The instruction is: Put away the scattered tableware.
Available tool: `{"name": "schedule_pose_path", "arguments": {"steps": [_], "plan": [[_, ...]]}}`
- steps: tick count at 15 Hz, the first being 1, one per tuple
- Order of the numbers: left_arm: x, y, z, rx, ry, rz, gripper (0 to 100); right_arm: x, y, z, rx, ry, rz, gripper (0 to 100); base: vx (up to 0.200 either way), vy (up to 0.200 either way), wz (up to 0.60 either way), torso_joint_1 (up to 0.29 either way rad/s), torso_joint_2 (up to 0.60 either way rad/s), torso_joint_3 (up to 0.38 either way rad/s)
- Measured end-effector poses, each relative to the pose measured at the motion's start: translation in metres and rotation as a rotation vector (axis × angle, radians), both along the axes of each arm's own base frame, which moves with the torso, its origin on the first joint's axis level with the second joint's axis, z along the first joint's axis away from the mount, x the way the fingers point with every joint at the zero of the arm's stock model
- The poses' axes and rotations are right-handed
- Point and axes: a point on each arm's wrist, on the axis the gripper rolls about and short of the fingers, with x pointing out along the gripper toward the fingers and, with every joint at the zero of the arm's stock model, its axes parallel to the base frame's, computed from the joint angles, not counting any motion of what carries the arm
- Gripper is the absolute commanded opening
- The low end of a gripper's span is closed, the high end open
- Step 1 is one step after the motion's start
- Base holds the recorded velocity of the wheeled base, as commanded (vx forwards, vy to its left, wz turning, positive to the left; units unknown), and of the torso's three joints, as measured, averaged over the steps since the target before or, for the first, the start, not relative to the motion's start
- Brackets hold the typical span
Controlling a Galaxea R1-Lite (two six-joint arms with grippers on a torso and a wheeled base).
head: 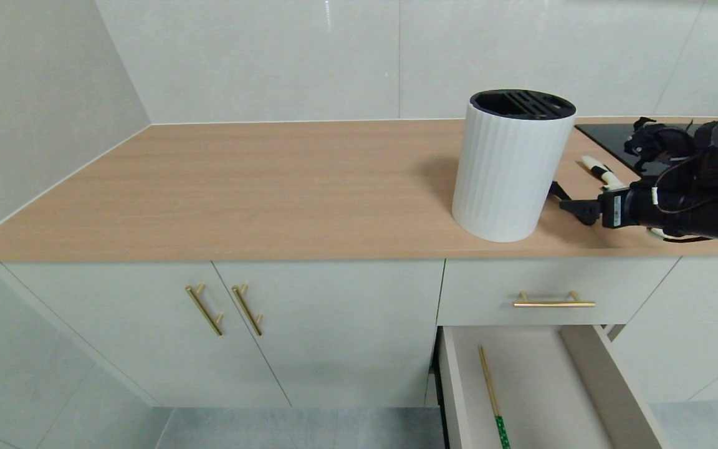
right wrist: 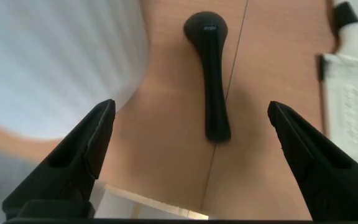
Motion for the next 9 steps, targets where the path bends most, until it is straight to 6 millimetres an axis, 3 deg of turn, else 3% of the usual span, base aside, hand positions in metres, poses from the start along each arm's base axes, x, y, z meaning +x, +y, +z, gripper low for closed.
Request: {"name": "schedule_pose_path", "arguments": {"steps": [4, 9], "plan": [[0.0, 0.0, 0.0, 0.0, 0.0, 0.0, 100, 0.023, -0.005, -0.021, 0.004, -0.032, -0.009, 100, 0.0, 0.0, 0.0, 0.0, 0.0, 0.0], [0.0, 0.0, 0.0, 0.0, 0.0, 0.001, 100, 0.038, -0.01, -0.039, 0.007, -0.005, -0.022, 100, 0.0, 0.0, 0.0, 0.0, 0.0, 0.0]]}}
